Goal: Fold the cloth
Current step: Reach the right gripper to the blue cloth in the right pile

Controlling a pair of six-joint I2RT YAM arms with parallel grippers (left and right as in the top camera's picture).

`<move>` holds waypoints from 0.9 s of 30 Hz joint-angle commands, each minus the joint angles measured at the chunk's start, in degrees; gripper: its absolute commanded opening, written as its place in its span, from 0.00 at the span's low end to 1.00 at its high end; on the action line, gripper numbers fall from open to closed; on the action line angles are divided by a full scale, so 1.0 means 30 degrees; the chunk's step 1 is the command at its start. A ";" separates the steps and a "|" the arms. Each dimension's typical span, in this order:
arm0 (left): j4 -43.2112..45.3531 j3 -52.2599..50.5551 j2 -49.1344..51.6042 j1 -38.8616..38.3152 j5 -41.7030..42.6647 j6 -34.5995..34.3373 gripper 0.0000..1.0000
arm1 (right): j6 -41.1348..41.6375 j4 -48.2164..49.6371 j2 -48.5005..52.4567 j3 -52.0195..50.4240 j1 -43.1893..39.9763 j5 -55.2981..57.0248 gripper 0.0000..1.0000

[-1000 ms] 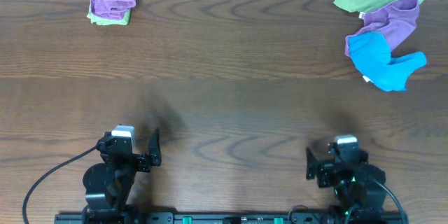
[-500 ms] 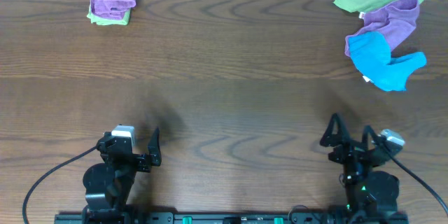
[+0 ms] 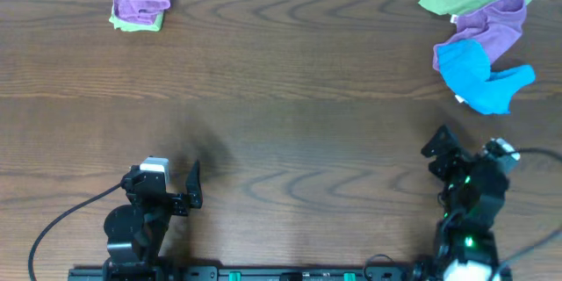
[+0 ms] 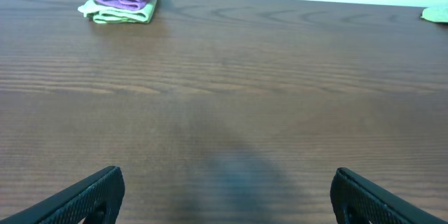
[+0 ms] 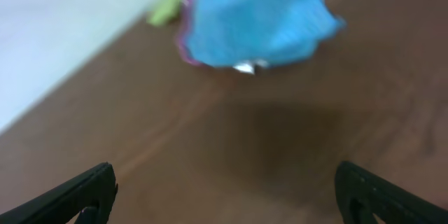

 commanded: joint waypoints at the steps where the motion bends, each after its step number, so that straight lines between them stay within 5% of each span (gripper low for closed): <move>1: -0.0015 -0.0423 -0.0109 -0.0036 -0.0240 0.0117 0.95 | -0.0634 0.0692 0.3075 0.1872 -0.1902 -0.2703 0.99; 11: -0.0015 -0.0423 -0.0109 -0.0036 -0.0240 0.0117 0.95 | -0.3650 0.0656 1.1817 0.7774 -0.6062 -0.6339 0.97; 27: -0.0015 -0.0423 -0.0109 -0.0036 -0.0240 0.0124 0.95 | -0.3475 0.0576 2.1092 1.4003 -0.8925 -1.2378 0.81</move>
